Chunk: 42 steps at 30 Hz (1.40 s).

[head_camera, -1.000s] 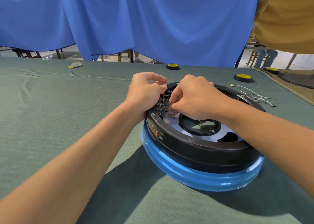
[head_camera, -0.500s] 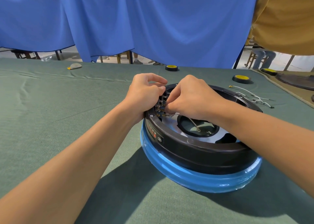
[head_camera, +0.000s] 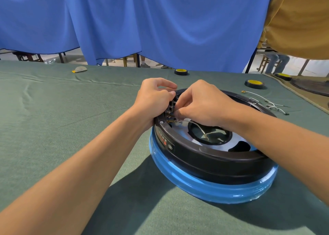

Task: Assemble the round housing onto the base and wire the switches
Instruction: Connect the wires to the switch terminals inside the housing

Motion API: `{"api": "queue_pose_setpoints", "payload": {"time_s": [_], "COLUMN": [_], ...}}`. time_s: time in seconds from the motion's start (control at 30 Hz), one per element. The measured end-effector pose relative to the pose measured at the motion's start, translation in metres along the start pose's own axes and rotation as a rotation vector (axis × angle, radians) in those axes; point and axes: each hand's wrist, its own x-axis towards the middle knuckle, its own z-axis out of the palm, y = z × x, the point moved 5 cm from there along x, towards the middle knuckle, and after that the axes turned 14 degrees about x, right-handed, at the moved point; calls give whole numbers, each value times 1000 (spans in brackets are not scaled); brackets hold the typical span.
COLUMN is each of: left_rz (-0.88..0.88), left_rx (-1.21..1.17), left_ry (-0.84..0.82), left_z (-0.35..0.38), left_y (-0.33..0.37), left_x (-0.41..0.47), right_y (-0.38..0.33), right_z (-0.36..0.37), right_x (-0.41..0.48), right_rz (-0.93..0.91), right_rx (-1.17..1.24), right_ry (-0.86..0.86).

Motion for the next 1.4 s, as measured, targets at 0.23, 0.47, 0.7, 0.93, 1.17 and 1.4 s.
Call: {"api": "queue_pose_setpoints", "payload": {"time_s": [0.23,0.47,0.7,0.93,1.17,1.4], "left_rz": [-11,-16,-15,-6,-10,-13], "left_rx": [-9,-12,-3,-15,-25,-40], "left_ry": [2,9,9,10,18,6], "left_z": [-1,-1,-1,-2,-1,-1], "left_y": [-1,-1,-2,-2,-2,-2], "left_x": [-1,1,1,1,0,0], "right_y": [1,-3,-5,-14,-13,-14], "right_z": [-16,-4,-5,2,3,9], "right_x": [-3,2,1,-14,-13,-14], "right_rz": [-92,-201,-239,-317,-285,-277], "right_rx": [-251,-387,-395,-313,-324,-369], "right_ry": [157,142,146,-83,-143,-144]}}
